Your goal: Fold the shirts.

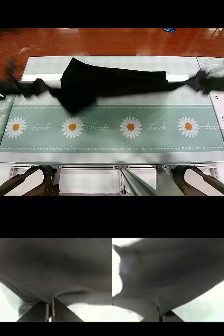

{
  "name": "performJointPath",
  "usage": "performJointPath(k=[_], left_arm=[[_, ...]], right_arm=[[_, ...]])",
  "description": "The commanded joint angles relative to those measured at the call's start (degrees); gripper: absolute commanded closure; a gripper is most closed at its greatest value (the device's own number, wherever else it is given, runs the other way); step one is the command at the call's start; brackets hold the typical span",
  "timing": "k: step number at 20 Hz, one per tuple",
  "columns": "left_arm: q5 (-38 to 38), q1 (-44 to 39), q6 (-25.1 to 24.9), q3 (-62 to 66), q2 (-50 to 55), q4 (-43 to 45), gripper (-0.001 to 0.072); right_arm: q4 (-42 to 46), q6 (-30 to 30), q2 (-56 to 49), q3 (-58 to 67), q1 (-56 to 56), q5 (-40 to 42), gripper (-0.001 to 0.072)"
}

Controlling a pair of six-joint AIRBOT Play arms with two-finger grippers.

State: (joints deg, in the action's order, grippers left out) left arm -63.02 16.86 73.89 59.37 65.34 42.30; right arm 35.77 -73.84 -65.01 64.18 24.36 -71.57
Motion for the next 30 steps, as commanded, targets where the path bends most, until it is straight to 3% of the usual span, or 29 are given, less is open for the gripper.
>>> performJointPath(k=[1, 4, 7, 10, 15, 22, 27, 30], left_arm=[[0.1, 0.0, -1.9, 21.2, -4.6, -4.5, 0.0687], [0.0, 0.0, -1.8, 35.5, -8.1, -1.8, 0.0687], [0.0, 0.0, 0.5, 43.7, -14.1, 8.0, 0.0688], [-0.7, 0.0, 3.9, 45.0, -22.4, 19.7, 0.0688], [-4.5, -0.1, 8.2, 44.7, -33.2, 33.8, 0.0687], [-5.4, -0.1, 12.4, 28.0, -30.8, 31.9, 0.0688], [1.5, -0.6, 8.9, 15.6, -14.3, 17.3, 0.0688], [7.4, -4.7, 7.6, 15.3, 0.7, 15.5, 0.0687]], right_arm=[[4.0, -4.3, 2.3, 23.7, -1.0, -2.8, 0.0689], [7.6, -5.6, 8.0, 32.5, -1.0, -3.0, 0.0688], [14.2, -5.9, 17.3, 33.6, -1.0, -3.3, 0.0689], [21.9, -8.2, 25.9, 33.6, -1.0, -5.8, 0.0688], [27.3, -10.8, 33.5, 33.6, -1.0, -11.1, 0.0688], [22.9, -10.6, 28.5, 25.3, -1.0, -12.3, 0.0689], [12.5, -3.1, 15.0, 13.8, -1.0, -7.1, 0.0689], [9.1, 0.5, 2.4, 11.9, -1.7, -2.5, 0.0689]])
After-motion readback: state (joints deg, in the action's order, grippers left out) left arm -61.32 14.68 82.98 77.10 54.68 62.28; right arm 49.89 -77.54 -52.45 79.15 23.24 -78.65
